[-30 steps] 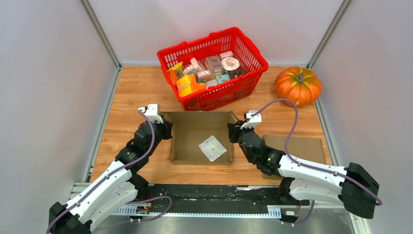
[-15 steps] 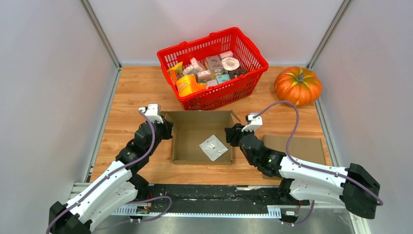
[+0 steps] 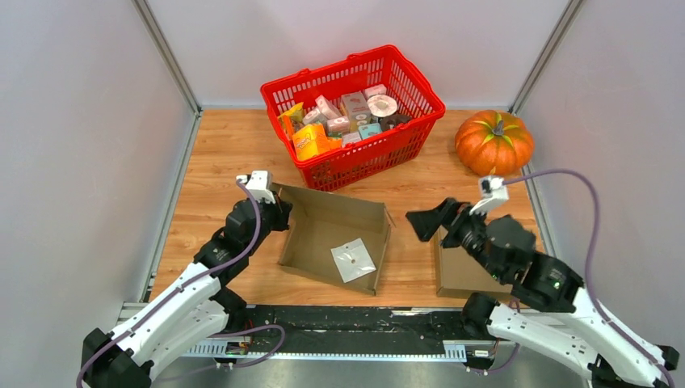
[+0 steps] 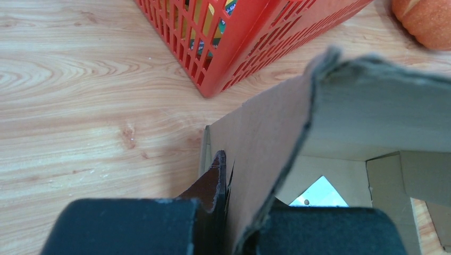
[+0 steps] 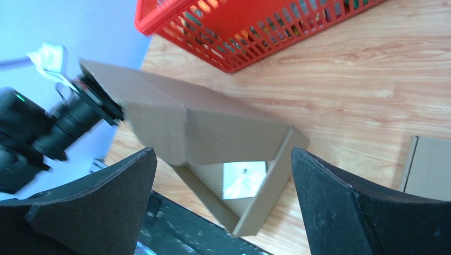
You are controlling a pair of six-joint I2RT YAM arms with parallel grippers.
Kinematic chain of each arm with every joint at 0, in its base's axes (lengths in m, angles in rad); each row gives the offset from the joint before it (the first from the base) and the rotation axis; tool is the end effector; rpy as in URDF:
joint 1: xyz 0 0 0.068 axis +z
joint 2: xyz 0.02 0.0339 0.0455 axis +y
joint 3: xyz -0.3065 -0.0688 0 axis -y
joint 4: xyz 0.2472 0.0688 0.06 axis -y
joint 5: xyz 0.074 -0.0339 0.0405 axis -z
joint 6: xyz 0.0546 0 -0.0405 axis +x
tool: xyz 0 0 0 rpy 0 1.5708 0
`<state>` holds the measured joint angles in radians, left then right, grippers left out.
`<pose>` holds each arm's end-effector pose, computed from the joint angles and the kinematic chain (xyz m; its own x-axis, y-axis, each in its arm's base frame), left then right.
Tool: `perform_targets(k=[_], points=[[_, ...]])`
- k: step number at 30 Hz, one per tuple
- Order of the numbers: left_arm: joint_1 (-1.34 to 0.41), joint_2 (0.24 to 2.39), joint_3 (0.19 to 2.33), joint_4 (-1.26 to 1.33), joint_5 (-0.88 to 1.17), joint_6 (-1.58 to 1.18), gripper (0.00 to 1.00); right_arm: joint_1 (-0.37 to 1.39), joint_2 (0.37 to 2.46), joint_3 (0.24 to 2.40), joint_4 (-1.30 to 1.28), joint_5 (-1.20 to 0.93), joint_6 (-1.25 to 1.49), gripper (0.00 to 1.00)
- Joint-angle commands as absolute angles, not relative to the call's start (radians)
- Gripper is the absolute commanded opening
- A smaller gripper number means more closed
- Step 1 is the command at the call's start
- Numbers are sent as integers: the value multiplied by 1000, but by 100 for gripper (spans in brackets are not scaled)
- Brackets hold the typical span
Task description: Fold the paper box
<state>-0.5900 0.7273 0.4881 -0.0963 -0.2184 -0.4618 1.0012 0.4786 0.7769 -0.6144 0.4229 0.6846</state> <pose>0.1442 -0.0823 0.2751 -0.4112 -0.2482 -0.8771 0.2122 0.9097 -0.3569 0.0643 0.0589 0.3462 -0.4825 0.3159 -0.8170 -0.3259 0.8010 0.5022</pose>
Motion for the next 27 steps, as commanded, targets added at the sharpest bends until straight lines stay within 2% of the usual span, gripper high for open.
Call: perform_targets(k=[1, 2, 5, 8, 17, 27], points=[[-600, 733, 525, -149, -199, -440, 0, 816, 682, 1037, -815, 269, 845, 100], [-600, 738, 525, -149, -202, -437, 0, 755, 730, 1072, -805, 88, 865, 100], [-603, 750, 535, -163, -216, -423, 0, 579, 862, 1140, -743, -205, 988, 100], [-606, 747, 537, -169, -236, -425, 0, 565, 899, 1108, -671, -247, 1116, 100], [-612, 756, 545, -167, -239, -420, 0, 574, 911, 908, -480, -417, 1264, 100], [-632, 762, 525, -147, -242, -449, 0, 591, 948, 784, -240, -423, 1491, 96]])
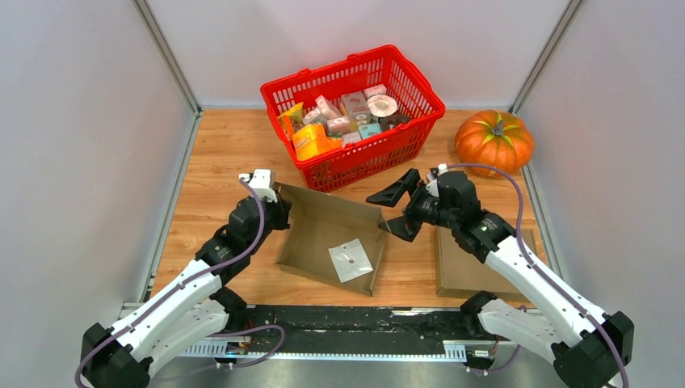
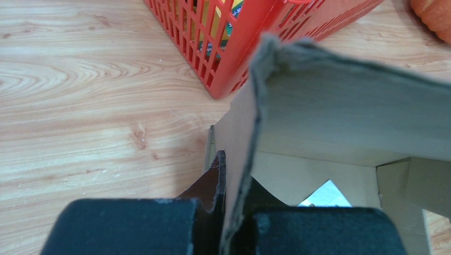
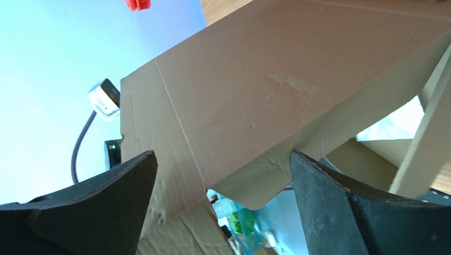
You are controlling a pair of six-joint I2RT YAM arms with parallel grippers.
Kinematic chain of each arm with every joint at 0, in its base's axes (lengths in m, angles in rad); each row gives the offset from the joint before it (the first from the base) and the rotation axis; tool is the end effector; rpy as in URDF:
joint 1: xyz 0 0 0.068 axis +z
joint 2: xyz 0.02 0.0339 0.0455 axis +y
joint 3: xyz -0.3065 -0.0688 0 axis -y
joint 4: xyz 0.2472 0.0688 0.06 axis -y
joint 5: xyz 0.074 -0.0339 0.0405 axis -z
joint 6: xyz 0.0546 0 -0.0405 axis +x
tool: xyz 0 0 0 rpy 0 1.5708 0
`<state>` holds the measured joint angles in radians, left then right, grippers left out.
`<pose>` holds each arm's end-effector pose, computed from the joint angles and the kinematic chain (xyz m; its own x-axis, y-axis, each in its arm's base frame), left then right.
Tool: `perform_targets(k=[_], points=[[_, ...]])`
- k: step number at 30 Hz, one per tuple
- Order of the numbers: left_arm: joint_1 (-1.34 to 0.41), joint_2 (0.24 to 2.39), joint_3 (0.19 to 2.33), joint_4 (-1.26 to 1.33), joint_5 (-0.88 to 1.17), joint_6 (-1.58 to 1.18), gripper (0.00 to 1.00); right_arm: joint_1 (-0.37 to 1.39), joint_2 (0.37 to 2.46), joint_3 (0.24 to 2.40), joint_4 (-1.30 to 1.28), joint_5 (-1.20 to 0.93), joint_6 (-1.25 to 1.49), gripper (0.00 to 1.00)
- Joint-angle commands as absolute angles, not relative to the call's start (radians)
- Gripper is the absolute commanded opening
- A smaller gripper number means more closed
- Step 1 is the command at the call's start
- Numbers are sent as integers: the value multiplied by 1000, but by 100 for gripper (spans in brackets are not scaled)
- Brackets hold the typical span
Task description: Fold the paper box
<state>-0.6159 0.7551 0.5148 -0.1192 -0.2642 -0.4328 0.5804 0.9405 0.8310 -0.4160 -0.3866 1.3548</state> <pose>0.1468 -0.0864 0.2784 -0.4109 -0.2052 -0.8883 0.2047 0.9287 -0.3092 0.1555 0.1266 0.3312 -0.8524 0.5229 -0.0007 0.2424 0.3964 0.8855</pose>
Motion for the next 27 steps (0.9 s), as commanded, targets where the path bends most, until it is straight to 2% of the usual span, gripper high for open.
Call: perform_targets(k=[1, 4, 5, 7, 11, 18, 22, 24, 27], points=[[-634, 759, 523, -147, -238, -452, 0, 592, 943, 752, -229, -419, 1514, 95], [-634, 744, 514, -158, -221, -466, 6, 594, 916, 703, -203, -378, 1513, 94], [-634, 736, 512, -163, -215, -474, 15, 592, 908, 696, -201, -370, 1499, 94], [-635, 707, 512, -184, -184, -480, 25, 591, 899, 684, -210, -361, 1462, 92], [-634, 647, 547, -288, -127, -486, 61, 589, 910, 643, -189, -359, 1405, 90], [-634, 502, 679, -697, 47, -526, 65, 588, 923, 627, -141, -347, 1378, 90], [-634, 405, 767, -837, 205, -509, 63, 584, 945, 650, -149, -354, 1345, 90], [-632, 394, 824, -920, 230, -486, 63, 583, 959, 660, -150, -357, 1336, 91], [-632, 417, 830, -1002, 161, -483, 65, 583, 968, 666, -143, -370, 1321, 90]])
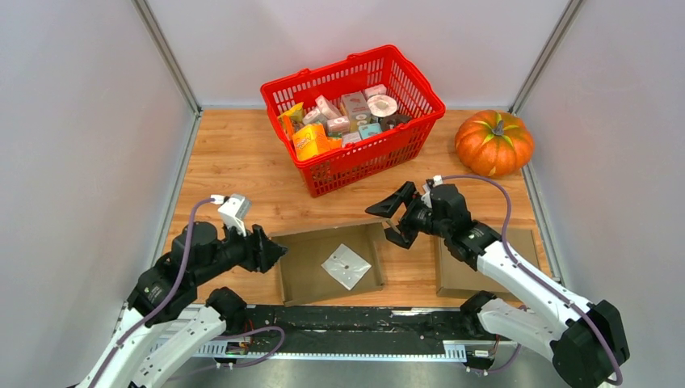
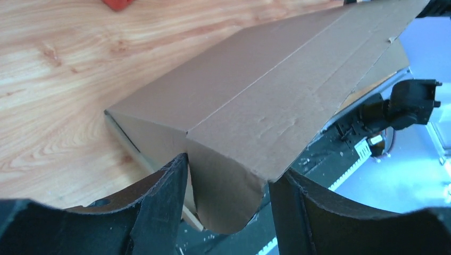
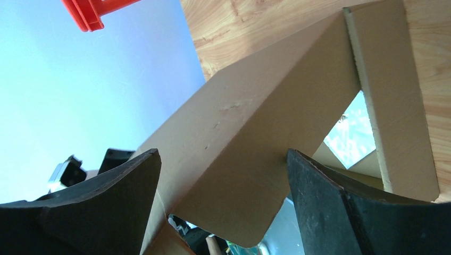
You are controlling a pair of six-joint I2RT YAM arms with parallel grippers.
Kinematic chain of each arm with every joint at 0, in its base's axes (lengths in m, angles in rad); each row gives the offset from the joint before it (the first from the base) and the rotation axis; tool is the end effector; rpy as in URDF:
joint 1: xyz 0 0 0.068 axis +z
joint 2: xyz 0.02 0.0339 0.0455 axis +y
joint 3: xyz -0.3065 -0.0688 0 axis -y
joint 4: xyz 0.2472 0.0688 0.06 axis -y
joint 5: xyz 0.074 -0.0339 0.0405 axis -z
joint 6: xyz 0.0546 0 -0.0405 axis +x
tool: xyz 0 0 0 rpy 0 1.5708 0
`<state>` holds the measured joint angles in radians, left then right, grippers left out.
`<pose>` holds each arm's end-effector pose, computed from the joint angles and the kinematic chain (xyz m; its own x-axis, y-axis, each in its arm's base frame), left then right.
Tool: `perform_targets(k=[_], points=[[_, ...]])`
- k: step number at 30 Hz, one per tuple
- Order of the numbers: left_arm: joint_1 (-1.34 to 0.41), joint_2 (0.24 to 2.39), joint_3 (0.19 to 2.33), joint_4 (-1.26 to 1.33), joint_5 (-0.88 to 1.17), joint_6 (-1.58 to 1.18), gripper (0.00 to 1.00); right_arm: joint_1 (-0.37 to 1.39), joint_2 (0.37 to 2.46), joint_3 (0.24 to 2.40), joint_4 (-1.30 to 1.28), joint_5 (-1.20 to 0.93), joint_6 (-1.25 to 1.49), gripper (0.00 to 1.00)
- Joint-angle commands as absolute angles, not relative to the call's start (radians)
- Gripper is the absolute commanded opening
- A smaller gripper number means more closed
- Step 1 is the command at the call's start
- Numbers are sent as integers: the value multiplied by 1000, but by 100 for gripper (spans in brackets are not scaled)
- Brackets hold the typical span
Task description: Fold the paper box
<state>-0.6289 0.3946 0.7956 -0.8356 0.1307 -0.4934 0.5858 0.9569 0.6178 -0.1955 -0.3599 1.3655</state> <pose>0.0423 -0.0395 0.3291 -0.6214 -0.1287 -0.7729 0.4366 0.7622 -0.4779 0.1595 0.1289 0.2747 -0.8403 0.5421 0.0003 0.2587 0.4006 0.8790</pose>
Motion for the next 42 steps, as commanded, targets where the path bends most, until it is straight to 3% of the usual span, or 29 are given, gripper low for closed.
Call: perform_targets(k=[1, 4, 7, 12, 24, 30, 36, 39, 42], points=[[-634, 455, 828, -1009, 129, -523, 65, 583, 968, 667, -143, -367, 1313, 90], [-630, 526, 891, -1141, -31, -683, 62, 577, 953, 675, -164, -361, 1295, 90], [-630, 444, 929, -1077, 23, -709, 62, 569, 934, 672, -182, -351, 1269, 90], [-632, 399, 1118, -1241, -161, -759, 78, 568, 954, 701, -198, -374, 1220, 91], [-630, 592, 1336, -1333, -183, -828, 79, 568, 979, 776, -316, -399, 1118, 94], [-632, 751, 1165, -1207, -80, -793, 77, 568, 1017, 824, -486, -344, 892, 95], [-629, 856, 870, -1000, 37, -822, 75, 568, 1082, 747, -470, -525, 644, 94], [-617, 916, 798, -896, 67, -819, 75, 568, 1089, 687, -382, -589, 643, 92], [-611, 960, 747, -746, 148, -833, 65, 568, 1112, 655, -309, -604, 682, 81]])
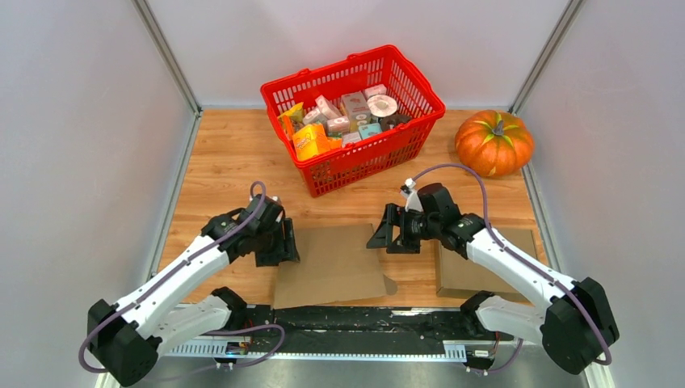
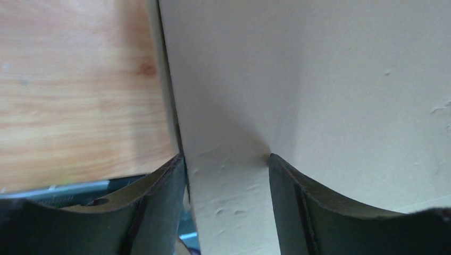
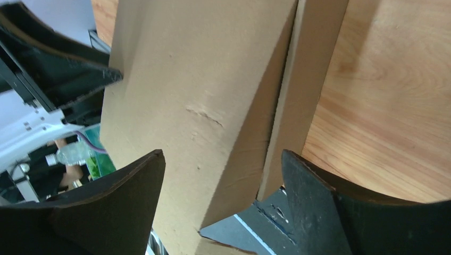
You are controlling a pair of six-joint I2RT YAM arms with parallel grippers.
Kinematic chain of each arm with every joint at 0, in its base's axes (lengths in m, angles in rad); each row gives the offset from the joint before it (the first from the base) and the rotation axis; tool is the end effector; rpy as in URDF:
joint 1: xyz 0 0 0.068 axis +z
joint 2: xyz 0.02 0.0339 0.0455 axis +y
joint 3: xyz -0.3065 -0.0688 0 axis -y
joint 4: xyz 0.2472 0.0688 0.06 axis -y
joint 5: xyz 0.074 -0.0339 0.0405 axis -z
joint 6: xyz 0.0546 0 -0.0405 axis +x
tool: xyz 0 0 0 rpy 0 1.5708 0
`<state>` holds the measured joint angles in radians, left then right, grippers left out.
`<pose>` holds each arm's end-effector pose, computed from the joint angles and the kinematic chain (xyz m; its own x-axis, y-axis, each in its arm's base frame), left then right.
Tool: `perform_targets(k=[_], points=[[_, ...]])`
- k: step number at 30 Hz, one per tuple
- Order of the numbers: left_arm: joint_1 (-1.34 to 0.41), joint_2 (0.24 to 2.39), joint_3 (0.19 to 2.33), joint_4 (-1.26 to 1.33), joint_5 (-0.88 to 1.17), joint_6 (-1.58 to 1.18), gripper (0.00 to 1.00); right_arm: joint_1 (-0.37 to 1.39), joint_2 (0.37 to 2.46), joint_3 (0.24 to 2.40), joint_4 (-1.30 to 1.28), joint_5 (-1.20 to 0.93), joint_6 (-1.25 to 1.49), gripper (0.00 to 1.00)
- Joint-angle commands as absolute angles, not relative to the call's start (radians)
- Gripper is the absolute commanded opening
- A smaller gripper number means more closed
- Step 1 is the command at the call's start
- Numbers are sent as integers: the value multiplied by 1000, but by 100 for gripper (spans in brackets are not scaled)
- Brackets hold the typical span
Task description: Fold the paper box
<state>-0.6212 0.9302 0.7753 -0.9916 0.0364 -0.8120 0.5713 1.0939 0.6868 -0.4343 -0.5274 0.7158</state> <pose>0.1153 -0.0850 0.2632 -0.9408 -0.2184 -0.2592 -0.1292 0.9380 -0.3216 0.1625 0.1371 0.2527 -0.9650 0.0538 -0.2566 -0.1539 0.6762 0.7205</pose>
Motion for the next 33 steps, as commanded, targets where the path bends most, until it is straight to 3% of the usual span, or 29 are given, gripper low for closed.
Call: perform_targets(k=[1, 8, 14, 19, 24, 27, 29, 33], points=[[-611, 971, 739, -717, 162, -844, 61, 568, 1120, 638, -289, -606, 716, 81], [-611, 1060, 712, -448, 229, -913, 55, 520, 1147, 653, -192, -574, 815, 79], [-611, 1199, 840, -412, 201, -859, 54, 419, 1290, 843, -353, -510, 588, 82], [-604, 1138, 878, -592, 78, -732, 72, 419, 1269, 867, -546, -393, 465, 92], [-597, 996, 758, -597, 159, -719, 71, 416, 1102, 758, -604, -310, 440, 100], [-595, 936, 671, -575, 155, -747, 67, 405, 1065, 700, -592, -351, 439, 98], [-592, 917, 618, -566, 127, -762, 65, 400, 1071, 655, -572, -360, 445, 89], [-591, 946, 561, -494, 164, -793, 55, 400, 1071, 640, -546, -376, 485, 84]])
